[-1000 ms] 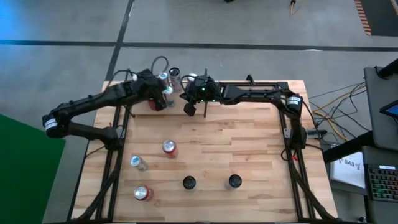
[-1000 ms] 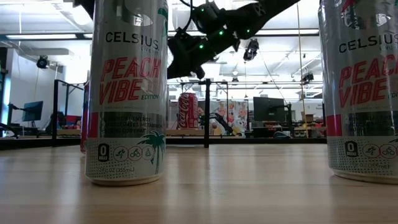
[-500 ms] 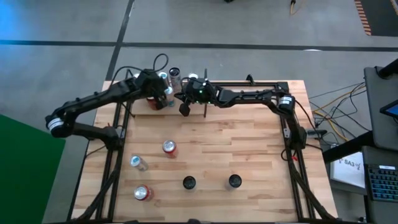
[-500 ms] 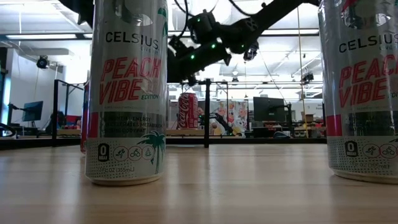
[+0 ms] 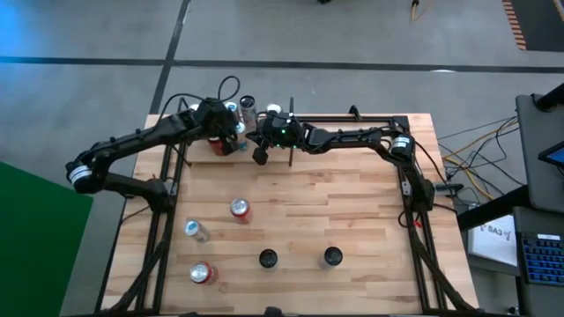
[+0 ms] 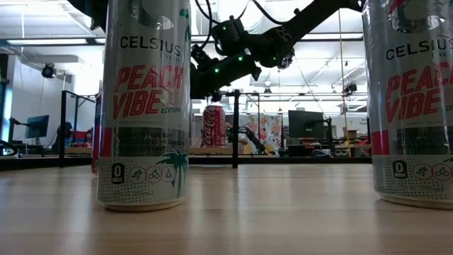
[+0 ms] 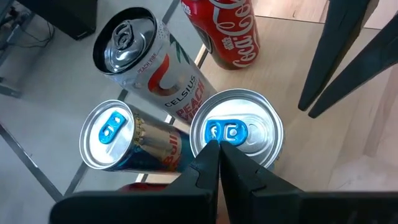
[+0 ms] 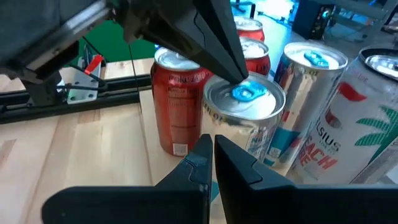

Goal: Place canned beverage on shelf
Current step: Put the right blue soda can on the shelf aligned with the other blue soda can

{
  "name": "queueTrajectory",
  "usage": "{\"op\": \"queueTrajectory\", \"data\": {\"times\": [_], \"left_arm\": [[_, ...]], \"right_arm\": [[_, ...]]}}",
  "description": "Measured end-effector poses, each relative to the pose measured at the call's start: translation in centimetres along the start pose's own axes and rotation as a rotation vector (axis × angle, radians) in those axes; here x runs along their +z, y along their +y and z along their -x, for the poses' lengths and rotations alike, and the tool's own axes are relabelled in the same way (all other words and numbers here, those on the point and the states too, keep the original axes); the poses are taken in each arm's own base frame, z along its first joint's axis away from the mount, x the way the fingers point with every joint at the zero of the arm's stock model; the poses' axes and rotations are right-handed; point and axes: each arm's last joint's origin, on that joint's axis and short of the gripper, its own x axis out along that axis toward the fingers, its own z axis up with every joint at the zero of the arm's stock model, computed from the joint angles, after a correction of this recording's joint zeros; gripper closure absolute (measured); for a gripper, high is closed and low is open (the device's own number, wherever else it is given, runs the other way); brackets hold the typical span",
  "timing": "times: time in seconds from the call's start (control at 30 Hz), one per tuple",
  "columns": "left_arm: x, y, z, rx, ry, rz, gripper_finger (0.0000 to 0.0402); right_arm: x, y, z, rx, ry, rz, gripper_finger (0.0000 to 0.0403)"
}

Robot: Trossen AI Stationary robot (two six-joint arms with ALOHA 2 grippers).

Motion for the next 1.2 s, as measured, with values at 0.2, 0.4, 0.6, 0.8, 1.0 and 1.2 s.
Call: {"op": "queueTrajectory", "data": {"times": [0.2, 0.4, 0.6, 0.8, 1.0, 1.2], "left_arm": [[0.0, -0.1, 0.2, -0.033, -0.010, 0.043, 0.0402], [0.0, -0.2, 0.2, -0.052, -0.017, 0.077, 0.0402], [0.0, -0.2, 0.4, -0.055, -0.019, 0.132, 0.0402], [0.0, -0.1, 1.5, -0.056, -0.045, 0.199, 0.0402], [-0.2, 0.0, 3.2, -0.055, -0.084, 0.219, 0.0402], [0.0, -0.7, 4.0, -0.075, -0.116, 0.200, 0.0402]], "right_arm": [[-0.1, -0.6, 0.0, -0.012, 0.003, -0.004, 0.0394], [-0.1, -1.3, 0.0, -0.025, 0.000, -0.006, 0.0394], [-0.1, -2.2, 0.1, -0.045, -0.003, -0.016, 0.0394], [-0.1, -2.3, 0.2, -0.045, 0.010, -0.023, 0.0394], [0.3, -2.0, 0.7, -0.032, 0.026, -0.042, 0.0394], [0.3, -1.7, 0.9, -0.023, 0.057, -0.049, 0.0394]]}}
